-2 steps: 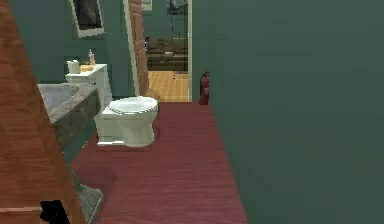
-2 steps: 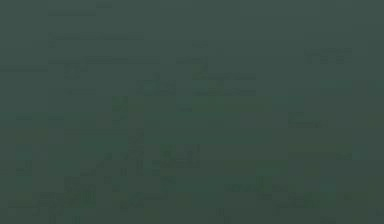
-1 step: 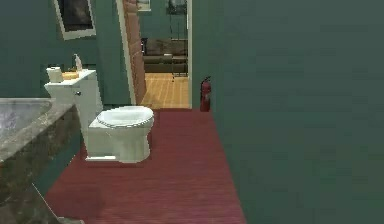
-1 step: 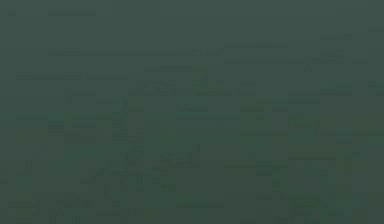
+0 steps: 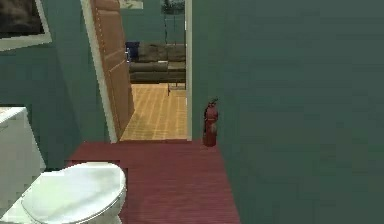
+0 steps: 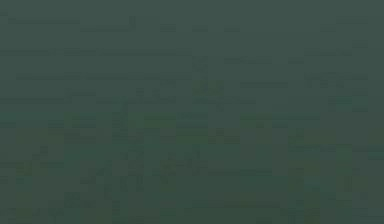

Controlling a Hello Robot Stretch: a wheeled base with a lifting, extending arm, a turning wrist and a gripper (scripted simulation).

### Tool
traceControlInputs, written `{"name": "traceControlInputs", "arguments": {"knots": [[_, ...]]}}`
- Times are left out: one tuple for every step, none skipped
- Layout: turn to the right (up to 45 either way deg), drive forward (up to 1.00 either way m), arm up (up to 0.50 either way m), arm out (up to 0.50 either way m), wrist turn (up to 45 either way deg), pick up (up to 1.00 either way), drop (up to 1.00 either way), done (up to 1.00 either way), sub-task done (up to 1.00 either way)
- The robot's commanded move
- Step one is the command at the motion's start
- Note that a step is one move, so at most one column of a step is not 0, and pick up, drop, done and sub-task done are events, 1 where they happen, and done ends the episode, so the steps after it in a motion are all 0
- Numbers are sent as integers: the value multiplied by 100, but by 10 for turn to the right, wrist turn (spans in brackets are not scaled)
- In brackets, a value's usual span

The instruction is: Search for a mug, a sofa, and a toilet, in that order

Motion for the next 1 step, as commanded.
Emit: {"name": "traceControlInputs", "arguments": {"knots": [[-30,0,0,0,0,0,0,0,0]]}}
